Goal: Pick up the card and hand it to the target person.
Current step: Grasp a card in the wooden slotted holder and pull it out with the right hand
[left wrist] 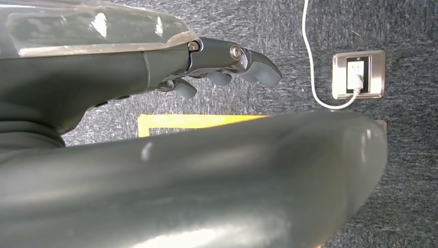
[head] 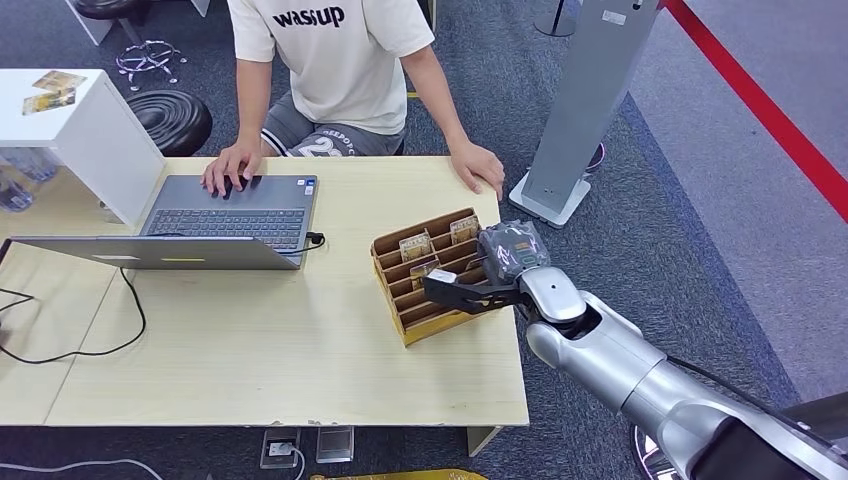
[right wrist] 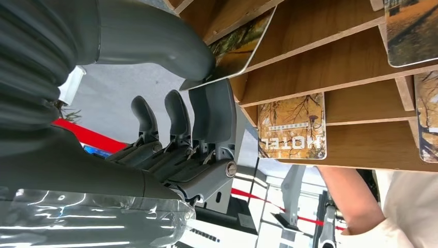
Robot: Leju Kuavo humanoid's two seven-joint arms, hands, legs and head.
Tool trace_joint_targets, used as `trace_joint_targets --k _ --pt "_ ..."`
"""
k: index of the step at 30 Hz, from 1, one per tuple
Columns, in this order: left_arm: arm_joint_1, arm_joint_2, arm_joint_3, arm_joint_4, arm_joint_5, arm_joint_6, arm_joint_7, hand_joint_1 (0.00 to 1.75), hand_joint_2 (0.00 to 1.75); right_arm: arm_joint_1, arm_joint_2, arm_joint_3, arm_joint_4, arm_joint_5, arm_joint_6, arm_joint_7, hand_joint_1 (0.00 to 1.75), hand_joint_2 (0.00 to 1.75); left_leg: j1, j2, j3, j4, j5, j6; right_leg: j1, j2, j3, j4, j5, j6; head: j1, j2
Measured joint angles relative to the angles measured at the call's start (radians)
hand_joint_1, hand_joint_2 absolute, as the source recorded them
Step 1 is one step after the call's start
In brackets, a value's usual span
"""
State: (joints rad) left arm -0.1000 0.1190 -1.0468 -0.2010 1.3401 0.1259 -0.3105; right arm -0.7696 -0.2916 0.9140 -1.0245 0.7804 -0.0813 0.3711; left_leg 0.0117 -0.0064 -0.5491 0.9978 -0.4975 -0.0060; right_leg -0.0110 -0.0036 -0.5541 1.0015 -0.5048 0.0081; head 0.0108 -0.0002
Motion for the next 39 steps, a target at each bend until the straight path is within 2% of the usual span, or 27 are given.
trace_joint_targets --k 34,39 --pt "0.000 0.000 -0.005 0.000 -0.020 -0.010 -0.023 0.00 0.00 0.020 -0.015 -0.001 0.000 0.005 -0.006 -0.009 1.33 1.75 0.000 0.000 0.002 0.000 0.000 0.000 0.000 0.000 0.002 0.000 0.000 0.000 0.000 0.000" --pt "0.000 0.002 -0.005 0.000 -0.013 -0.008 -0.019 0.00 0.00 0.019 -0.019 -0.011 -0.006 -0.030 -0.006 -0.008 1.33 1.75 0.000 0.000 0.002 0.000 0.000 0.000 0.000 0.000 0.002 0.000 0.000 0.000 0.000 0.000"
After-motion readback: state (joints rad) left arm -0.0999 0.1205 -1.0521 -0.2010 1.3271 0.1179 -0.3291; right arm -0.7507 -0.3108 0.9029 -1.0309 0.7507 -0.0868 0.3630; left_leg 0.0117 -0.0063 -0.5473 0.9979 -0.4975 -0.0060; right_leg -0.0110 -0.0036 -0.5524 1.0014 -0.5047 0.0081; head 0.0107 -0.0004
